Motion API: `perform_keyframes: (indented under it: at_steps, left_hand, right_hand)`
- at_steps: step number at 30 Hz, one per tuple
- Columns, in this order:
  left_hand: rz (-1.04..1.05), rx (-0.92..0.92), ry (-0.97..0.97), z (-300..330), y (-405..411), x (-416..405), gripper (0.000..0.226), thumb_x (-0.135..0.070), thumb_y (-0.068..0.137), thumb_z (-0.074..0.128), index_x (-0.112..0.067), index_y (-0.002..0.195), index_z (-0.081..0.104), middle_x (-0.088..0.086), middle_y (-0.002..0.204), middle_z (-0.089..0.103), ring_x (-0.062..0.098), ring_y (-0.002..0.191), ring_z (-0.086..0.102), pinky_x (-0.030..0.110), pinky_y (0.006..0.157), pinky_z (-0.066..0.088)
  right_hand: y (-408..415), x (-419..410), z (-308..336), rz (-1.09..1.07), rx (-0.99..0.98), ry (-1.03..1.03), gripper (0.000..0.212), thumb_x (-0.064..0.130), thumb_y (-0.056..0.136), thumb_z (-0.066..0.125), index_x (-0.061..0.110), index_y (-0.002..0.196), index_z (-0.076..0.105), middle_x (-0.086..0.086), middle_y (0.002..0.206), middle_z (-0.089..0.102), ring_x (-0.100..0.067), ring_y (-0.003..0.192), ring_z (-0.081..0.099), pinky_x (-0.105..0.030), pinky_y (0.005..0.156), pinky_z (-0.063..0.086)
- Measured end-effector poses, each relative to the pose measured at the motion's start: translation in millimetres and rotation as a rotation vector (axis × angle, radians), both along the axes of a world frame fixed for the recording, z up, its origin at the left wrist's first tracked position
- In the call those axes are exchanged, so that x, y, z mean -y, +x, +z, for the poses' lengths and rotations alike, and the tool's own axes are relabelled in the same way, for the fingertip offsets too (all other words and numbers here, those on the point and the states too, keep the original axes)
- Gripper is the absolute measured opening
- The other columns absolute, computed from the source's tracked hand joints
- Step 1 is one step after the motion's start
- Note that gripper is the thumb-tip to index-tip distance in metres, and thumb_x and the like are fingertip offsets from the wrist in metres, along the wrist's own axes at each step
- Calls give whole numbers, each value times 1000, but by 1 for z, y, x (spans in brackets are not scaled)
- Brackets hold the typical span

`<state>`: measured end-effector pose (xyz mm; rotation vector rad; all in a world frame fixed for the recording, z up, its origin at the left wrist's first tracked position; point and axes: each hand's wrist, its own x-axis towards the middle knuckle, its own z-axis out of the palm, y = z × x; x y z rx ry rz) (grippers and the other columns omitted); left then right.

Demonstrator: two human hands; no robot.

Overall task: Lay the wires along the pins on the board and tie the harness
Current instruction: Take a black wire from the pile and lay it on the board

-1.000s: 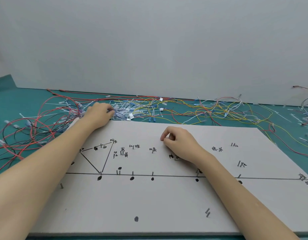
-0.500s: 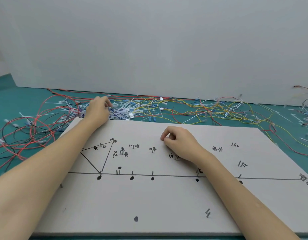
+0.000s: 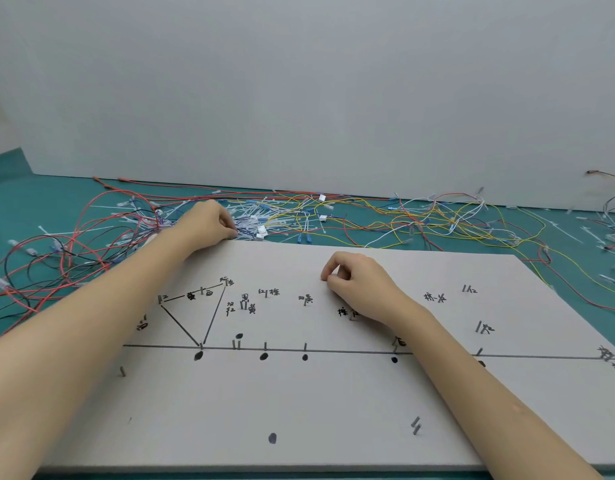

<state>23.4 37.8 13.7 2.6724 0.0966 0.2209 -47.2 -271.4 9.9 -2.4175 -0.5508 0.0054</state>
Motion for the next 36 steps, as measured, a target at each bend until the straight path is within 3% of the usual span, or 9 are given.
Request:
perform_keyframes:
  at_steps: [5, 9, 22, 25, 29, 31, 33, 36]
  left_hand:
    - [14, 59, 18, -2, 2, 1, 4, -18, 80, 75, -21, 82, 75, 0, 76, 64, 21, 80, 60, 33, 75, 49]
    - [26, 110, 83, -4, 1, 2, 11, -19, 77, 78, -20, 88, 76, 0, 82, 62, 21, 80, 56, 32, 70, 47]
    - [79, 86, 112, -9, 4, 5, 16, -26, 87, 69, -19, 101, 74, 15, 111, 57, 33, 104, 56, 46, 89, 49]
    - [74, 88, 88, -9, 6, 7, 7, -23, 86, 71, -19, 90, 75, 13, 105, 56, 33, 102, 57, 44, 87, 49]
    - [38, 113, 86, -12, 11, 8, 11, -17, 93, 60, -11, 97, 68, 14, 104, 48, 35, 106, 50, 42, 93, 41]
    - [91, 182, 20, -12, 13, 10, 16, -14, 95, 52, -6, 100, 65, 19, 111, 54, 37, 109, 47, 40, 94, 36]
    - [198, 282, -172, -6, 13, 14, 19, -12, 96, 42, -5, 102, 59, 16, 109, 63, 35, 110, 44, 40, 92, 33]
    - [324, 395, -602, 14, 13, 19, 13, -13, 97, 36, -14, 101, 49, 2, 80, 67, 29, 97, 53, 38, 87, 40]
  right_hand:
    - [0, 1, 0, 2, -4, 2, 17, 15, 85, 51, 27, 82, 63, 10, 66, 53, -6, 65, 50, -30, 63, 41]
    - [0, 0, -1, 4, -8, 5, 17, 15, 85, 50, 28, 82, 63, 10, 65, 53, -6, 64, 50, -29, 62, 40]
    - [1, 1, -2, 3, -3, 9, 19, 16, 85, 51, 30, 79, 61, 10, 63, 53, -4, 62, 49, -28, 59, 37]
    - [1, 1, -2, 4, -5, 9, 18, 16, 85, 50, 30, 79, 61, 10, 63, 53, -4, 62, 49, -28, 59, 37]
    - [2, 1, -2, 0, -6, 10, 18, 17, 84, 50, 30, 79, 61, 11, 64, 53, -4, 63, 50, -28, 59, 37]
    - [2, 1, -3, -3, -9, 12, 17, 17, 84, 50, 30, 80, 62, 11, 64, 53, -5, 63, 50, -28, 60, 38]
    - [3, 1, -3, -5, -9, 10, 17, 18, 84, 50, 29, 81, 62, 11, 64, 53, -5, 64, 51, -28, 61, 39]
    - [3, 1, -2, -4, -8, 7, 17, 18, 85, 50, 29, 81, 62, 11, 65, 54, -5, 64, 51, -29, 61, 39]
